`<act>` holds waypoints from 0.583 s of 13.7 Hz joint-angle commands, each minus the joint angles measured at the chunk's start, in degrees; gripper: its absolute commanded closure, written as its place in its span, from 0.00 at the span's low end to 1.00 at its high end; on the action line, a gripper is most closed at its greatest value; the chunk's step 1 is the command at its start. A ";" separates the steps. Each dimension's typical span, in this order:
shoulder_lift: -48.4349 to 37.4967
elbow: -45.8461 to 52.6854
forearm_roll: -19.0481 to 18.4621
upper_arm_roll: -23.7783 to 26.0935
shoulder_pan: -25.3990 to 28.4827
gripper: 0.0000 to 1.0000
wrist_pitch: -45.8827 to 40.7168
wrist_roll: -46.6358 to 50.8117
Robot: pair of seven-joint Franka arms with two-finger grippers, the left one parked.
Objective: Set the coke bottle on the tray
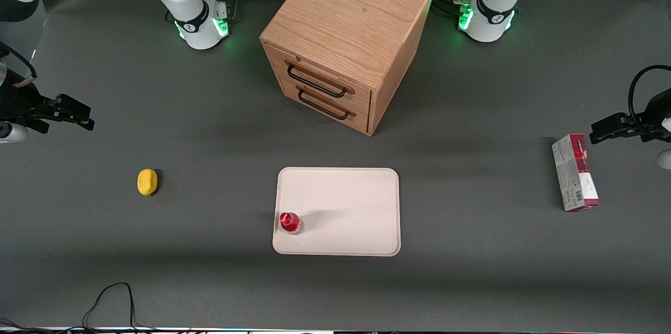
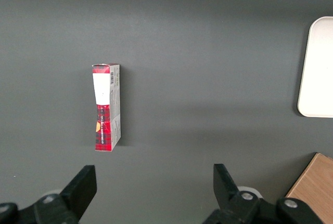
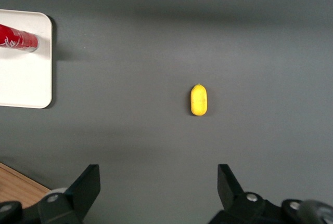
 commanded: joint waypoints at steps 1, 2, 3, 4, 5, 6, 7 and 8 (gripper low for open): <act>-1.55 -1.42 -1.09 2.61 -2.05 0.00 -0.28 1.45; -1.55 -1.42 -1.09 2.61 -1.70 0.00 -0.28 1.45; -1.55 -1.42 -1.09 2.61 -1.61 0.00 -0.37 1.45; -1.55 -1.42 -1.09 2.61 -1.61 0.00 -0.46 1.45; -1.55 -1.42 -1.09 2.61 -1.61 0.00 -0.46 1.54; -1.55 -1.51 -0.65 2.61 -1.70 0.00 -0.55 1.54; -1.55 -1.51 -0.48 2.43 -1.70 0.00 -0.55 1.54; -1.46 -1.60 -0.39 2.34 -1.70 0.00 -0.55 1.54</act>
